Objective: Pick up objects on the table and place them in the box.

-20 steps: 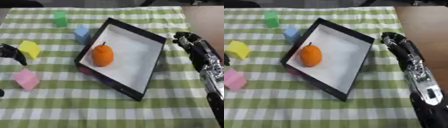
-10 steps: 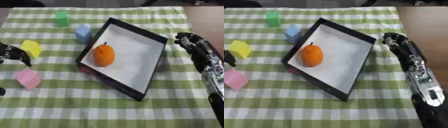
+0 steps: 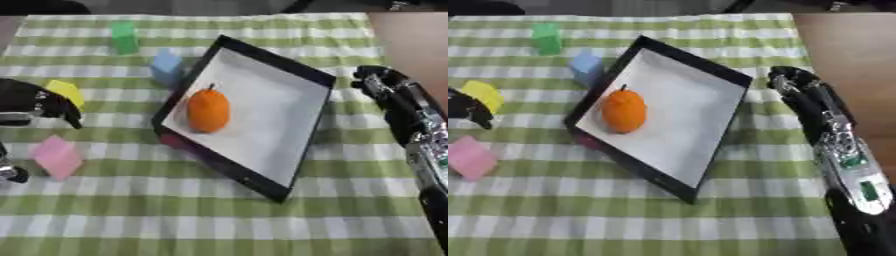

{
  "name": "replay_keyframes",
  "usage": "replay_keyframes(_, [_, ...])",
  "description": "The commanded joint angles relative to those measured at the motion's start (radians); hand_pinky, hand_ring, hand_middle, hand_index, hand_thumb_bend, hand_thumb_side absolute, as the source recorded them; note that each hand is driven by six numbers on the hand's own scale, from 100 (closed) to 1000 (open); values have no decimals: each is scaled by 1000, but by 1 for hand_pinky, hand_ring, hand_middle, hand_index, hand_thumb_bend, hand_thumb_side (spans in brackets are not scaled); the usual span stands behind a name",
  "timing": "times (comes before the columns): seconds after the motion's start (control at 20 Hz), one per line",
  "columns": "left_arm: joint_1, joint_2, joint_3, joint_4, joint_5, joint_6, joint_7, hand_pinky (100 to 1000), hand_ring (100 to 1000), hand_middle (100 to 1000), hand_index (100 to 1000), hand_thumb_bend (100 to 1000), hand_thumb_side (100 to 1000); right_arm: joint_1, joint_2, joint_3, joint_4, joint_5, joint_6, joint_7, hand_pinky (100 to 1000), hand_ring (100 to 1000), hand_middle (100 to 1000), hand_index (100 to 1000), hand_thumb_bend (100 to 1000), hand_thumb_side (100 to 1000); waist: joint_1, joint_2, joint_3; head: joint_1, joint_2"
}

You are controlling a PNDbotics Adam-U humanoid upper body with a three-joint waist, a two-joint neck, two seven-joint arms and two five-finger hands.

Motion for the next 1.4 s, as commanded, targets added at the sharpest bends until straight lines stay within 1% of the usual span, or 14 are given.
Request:
replay_keyframes(0.05, [-23, 1, 6, 24, -27, -55, -42, 844, 833, 813, 846, 755, 100, -3, -17, -5, -10, 7, -2, 2, 973, 790, 735, 748, 131, 481, 13, -27, -1, 6, -3])
replay_keyframes(0.45, [-36, -45, 3, 90, -67, -82, -34, 843, 832, 816, 842, 744, 100, -2, -12, -6, -9, 6, -2, 2, 973, 790, 735, 748, 129, 483, 9, -23, -3, 14, -3])
replay_keyframes(0.65, [-39, -65, -1, 114, -70, -90, -28, 843, 830, 812, 835, 722, 100, -2, -10, -6, -8, 6, -2, 2, 973, 790, 735, 748, 128, 483, 9, -21, -5, 16, -3])
replay_keyframes(0.7, [-39, -69, -2, 120, -70, -92, -28, 835, 822, 807, 833, 695, 100, -2, -10, -6, -8, 7, -2, 2, 973, 790, 735, 748, 127, 484, 9, -20, -6, 17, -3])
replay_keyframes(0.75, [-38, -74, -4, 126, -69, -93, -30, 834, 820, 806, 832, 691, 100, -2, -9, -6, -8, 7, -2, 2, 973, 790, 735, 747, 127, 484, 9, -20, -6, 18, -3])
replay_keyframes(0.95, [-34, -85, -9, 143, -61, -96, -42, 829, 807, 771, 811, 645, 100, -2, -9, -7, -8, 6, -2, 2, 973, 790, 735, 748, 126, 485, 9, -19, -7, 20, -3])
replay_keyframes(1.05, [-33, -86, -9, 145, -56, -96, -48, 818, 791, 740, 792, 619, 100, -2, -8, -7, -8, 6, -2, 3, 973, 790, 735, 748, 125, 485, 9, -19, -7, 20, -3])
replay_keyframes(1.15, [-32, -86, -9, 142, -50, -93, -52, 807, 766, 693, 753, 589, 100, -2, -9, -7, -8, 6, -2, 3, 973, 790, 735, 748, 125, 486, 9, -19, -7, 21, -3])
replay_keyframes(1.35, [-30, -83, -9, 132, -39, -85, -62, 807, 766, 693, 753, 589, 100, -2, -9, -7, -8, 6, -2, 2, 973, 790, 735, 748, 125, 486, 9, -19, -7, 21, -3])
replay_keyframes(1.4, [-30, -80, -5, 127, -36, -83, -61, 774, 699, 594, 651, 445, 100, -1, -9, -7, -8, 6, -2, 2, 973, 790, 735, 748, 122, 487, 8, -20, -6, 19, -3])
